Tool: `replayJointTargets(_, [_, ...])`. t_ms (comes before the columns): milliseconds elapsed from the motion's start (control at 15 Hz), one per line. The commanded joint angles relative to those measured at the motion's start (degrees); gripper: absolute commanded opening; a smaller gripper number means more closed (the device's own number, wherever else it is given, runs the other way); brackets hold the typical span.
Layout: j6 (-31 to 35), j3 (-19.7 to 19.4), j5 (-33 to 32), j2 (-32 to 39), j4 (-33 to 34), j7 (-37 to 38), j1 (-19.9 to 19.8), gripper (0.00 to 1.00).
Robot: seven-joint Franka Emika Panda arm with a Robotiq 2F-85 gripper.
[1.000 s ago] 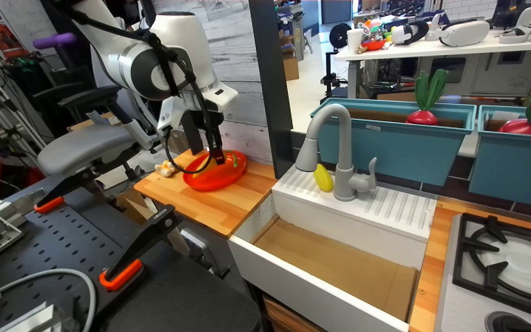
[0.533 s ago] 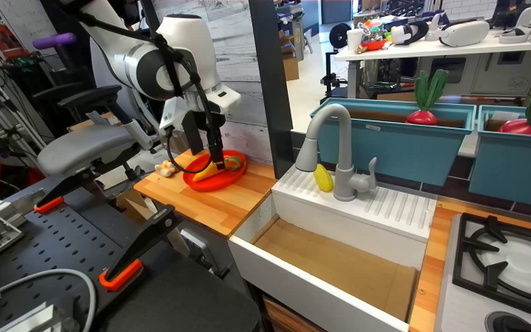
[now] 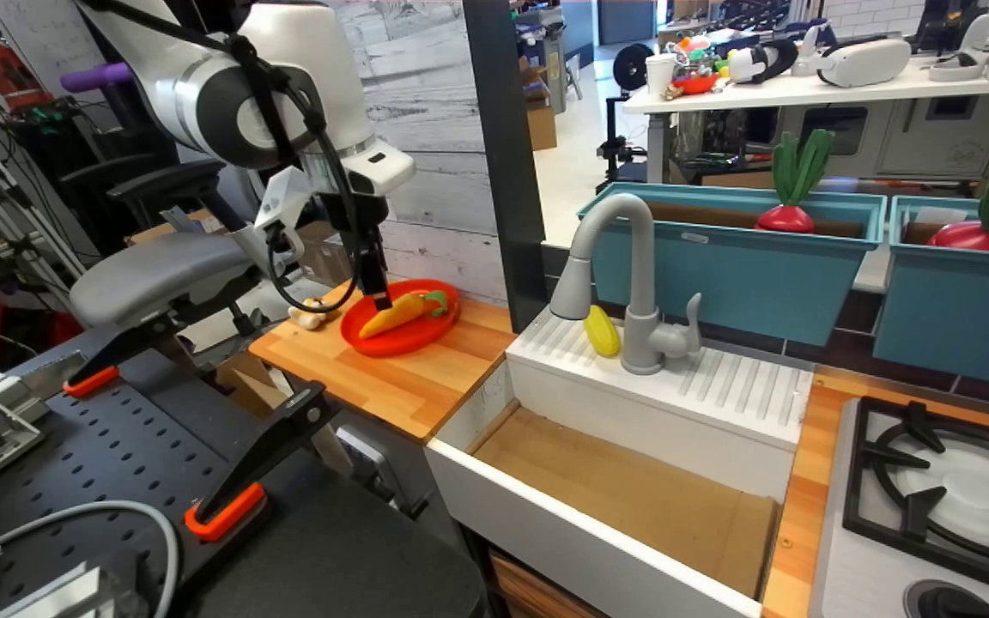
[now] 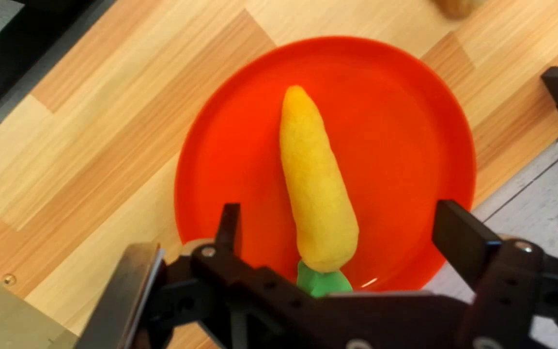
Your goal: Put the toy carrot on the red plate
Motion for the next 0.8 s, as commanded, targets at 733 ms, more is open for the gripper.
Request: replayJointTargets(733, [1.6, -0.9, 1.1, -3.0, -4.6, -1.1, 1.3, 1.0])
